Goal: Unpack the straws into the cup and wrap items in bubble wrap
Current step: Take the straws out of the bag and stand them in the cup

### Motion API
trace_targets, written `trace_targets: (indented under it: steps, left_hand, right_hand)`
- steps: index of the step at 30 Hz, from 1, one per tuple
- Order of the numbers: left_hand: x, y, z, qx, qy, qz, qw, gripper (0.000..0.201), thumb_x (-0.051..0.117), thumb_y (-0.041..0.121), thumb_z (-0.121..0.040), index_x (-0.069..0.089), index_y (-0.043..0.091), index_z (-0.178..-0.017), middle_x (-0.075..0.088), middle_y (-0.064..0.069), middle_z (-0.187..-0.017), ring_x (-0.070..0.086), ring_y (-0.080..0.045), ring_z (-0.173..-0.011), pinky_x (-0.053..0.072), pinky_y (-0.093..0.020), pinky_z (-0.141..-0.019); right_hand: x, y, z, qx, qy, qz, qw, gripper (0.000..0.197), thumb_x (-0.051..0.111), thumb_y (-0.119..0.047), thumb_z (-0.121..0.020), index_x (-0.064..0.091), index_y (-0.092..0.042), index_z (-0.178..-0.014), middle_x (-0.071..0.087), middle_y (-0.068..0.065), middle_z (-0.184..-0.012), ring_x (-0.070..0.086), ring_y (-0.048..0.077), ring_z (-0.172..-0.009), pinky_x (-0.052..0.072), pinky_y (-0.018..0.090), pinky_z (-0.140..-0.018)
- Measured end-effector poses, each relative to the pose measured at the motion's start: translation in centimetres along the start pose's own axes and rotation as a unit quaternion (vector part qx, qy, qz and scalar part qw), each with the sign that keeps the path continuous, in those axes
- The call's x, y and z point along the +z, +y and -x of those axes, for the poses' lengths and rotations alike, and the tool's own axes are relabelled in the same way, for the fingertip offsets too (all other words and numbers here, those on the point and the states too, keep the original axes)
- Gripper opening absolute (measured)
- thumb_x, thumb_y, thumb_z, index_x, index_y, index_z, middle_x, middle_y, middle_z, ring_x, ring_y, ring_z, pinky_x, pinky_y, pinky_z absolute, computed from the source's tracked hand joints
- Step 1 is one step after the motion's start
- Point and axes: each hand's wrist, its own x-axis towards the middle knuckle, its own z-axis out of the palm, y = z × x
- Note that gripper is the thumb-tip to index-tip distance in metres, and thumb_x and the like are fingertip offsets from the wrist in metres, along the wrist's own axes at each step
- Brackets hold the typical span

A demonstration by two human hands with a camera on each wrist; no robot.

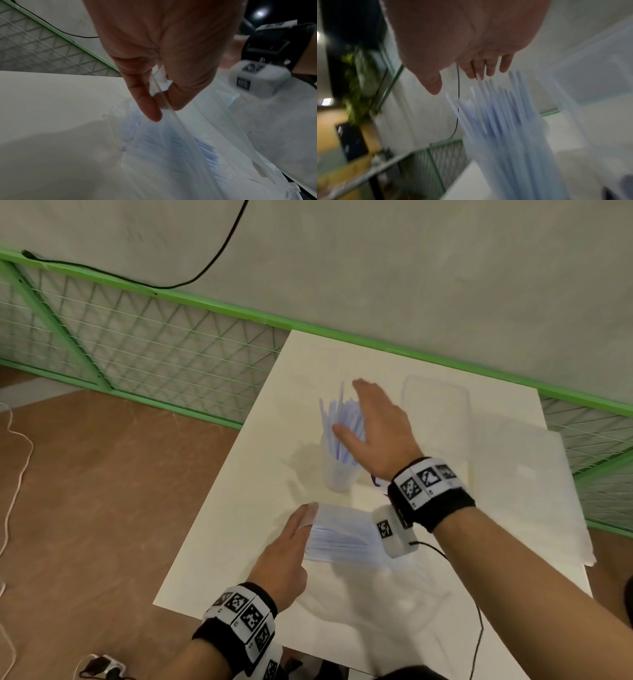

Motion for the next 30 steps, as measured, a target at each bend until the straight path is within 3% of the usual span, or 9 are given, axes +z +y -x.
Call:
trace_targets:
  steps: [4, 6, 8, 11, 14, 18, 22, 26, 30]
  left_hand:
    - [0.0, -0.1, 0.0, 0.009, 0.003, -0.011, 1.0, 0.101, 0.043, -0.012, -0.076, 0.005, 0.037, -0.155, -0.003, 0.024, -0.16, 0.06, -0.021, -0.102, 0.053, -0.034, -0.084]
    - [-0.1, -0.1, 0.0, 0.01, 0.002, -0.016, 1.0, 0.101, 0.044, -0.011, -0.076, 0.004, 0.037, -0.155, -0.003, 0.024, -0.16, 0.06, -0.021, -0.103, 0.053, -0.034, -0.084]
    - [-0.1, 0.0, 0.0, 0.009, 0.0, -0.013, 1.0, 0.102, 0.043, -0.011, -0.076, 0.004, 0.038, -0.155, -0.003, 0.024, -0.16, 0.06, -0.022, -0.104, 0.052, -0.033, -0.085]
    - [-0.1, 0.2, -0.2, 0.003, -0.005, -0.002, 1.0, 0.102, 0.042, -0.011, -0.075, 0.006, 0.04, -0.154, -0.005, 0.029, -0.158, 0.061, -0.02, -0.108, 0.052, -0.031, -0.087]
    - [0.0, 0.5, -0.1, 0.023, -0.009, -0.004, 1.0, 0.097, 0.044, -0.01, -0.076, 0.013, 0.039, -0.153, -0.009, 0.036, -0.154, 0.061, -0.016, -0.109, 0.052, -0.03, -0.086]
    - [0.5, 1.1, -0.2, 0.02, -0.024, 0.024, 0.999, 0.103, 0.042, -0.016, -0.076, 0.007, 0.041, -0.154, -0.009, 0.038, -0.154, 0.054, -0.013, -0.12, 0.048, -0.026, -0.096]
    - [0.8, 1.7, -0.1, 0.027, -0.028, 0.009, 0.999, 0.104, 0.044, -0.014, -0.076, 0.004, 0.04, -0.155, -0.009, 0.032, -0.157, 0.058, -0.016, -0.109, 0.051, -0.028, -0.09]
    - [0.9, 1.5, -0.1, 0.03, -0.026, -0.007, 0.999, 0.103, 0.045, -0.013, -0.076, 0.004, 0.039, -0.154, -0.008, 0.03, -0.158, 0.06, -0.019, -0.101, 0.053, -0.032, -0.085]
    - [0.9, 1.3, -0.1, 0.029, -0.024, -0.012, 0.999, 0.104, 0.047, -0.012, -0.075, 0.002, 0.038, -0.155, -0.006, 0.028, -0.158, 0.06, -0.022, -0.102, 0.053, -0.037, -0.085]
  right_hand:
    - [1.9, 0.3, 2.0, -0.003, -0.095, 0.119, 0.988, 0.081, 0.019, -0.064, -0.091, 0.014, -0.015, -0.155, 0.007, -0.001, -0.164, -0.002, 0.017, -0.15, 0.006, 0.043, -0.119]
    - [1.2, 0.0, 2.4, 0.0, -0.037, 0.059, 0.998, 0.073, 0.024, -0.06, -0.094, 0.022, -0.019, -0.153, 0.013, -0.003, -0.163, 0.002, 0.016, -0.15, 0.007, 0.043, -0.118]
    - [0.0, -1.0, 3.2, -0.03, 0.061, 0.001, 0.998, 0.053, 0.039, -0.042, -0.094, 0.044, -0.018, -0.14, 0.038, 0.001, -0.152, 0.027, 0.02, -0.144, 0.023, 0.044, -0.113]
    - [-0.7, -3.5, 6.6, -0.149, 0.112, -0.068, 0.98, 0.029, 0.045, -0.011, -0.078, 0.064, -0.012, -0.099, 0.067, 0.004, -0.099, 0.063, 0.025, -0.089, 0.05, 0.04, -0.075]
    - [1.6, -4.9, 11.6, -0.185, -0.032, -0.063, 0.98, 0.023, 0.038, -0.014, -0.073, 0.061, -0.017, -0.077, 0.062, -0.001, -0.07, 0.058, 0.025, -0.061, 0.05, 0.035, -0.051]
    - [7.0, -2.3, 15.3, -0.055, -0.288, 0.045, 0.955, 0.034, 0.04, -0.009, -0.088, 0.058, -0.013, -0.116, 0.06, 0.008, -0.113, 0.058, 0.032, -0.1, 0.051, 0.044, -0.078]
    - [11.6, 0.4, 17.0, 0.029, -0.297, 0.138, 0.944, 0.052, 0.045, -0.004, -0.09, 0.037, -0.007, -0.141, 0.042, 0.011, -0.141, 0.045, 0.035, -0.121, 0.044, 0.044, -0.096]
    - [13.5, 0.9, 17.4, 0.042, -0.244, 0.169, 0.954, 0.043, 0.076, -0.013, -0.069, 0.067, -0.011, -0.111, 0.067, 0.007, -0.107, 0.065, 0.028, -0.091, 0.056, 0.039, -0.071]
    - [13.9, 0.9, 17.4, 0.035, -0.202, 0.177, 0.962, 0.051, 0.088, -0.016, -0.045, 0.073, -0.014, -0.094, 0.07, 0.003, -0.089, 0.067, 0.022, -0.073, 0.056, 0.033, -0.059]
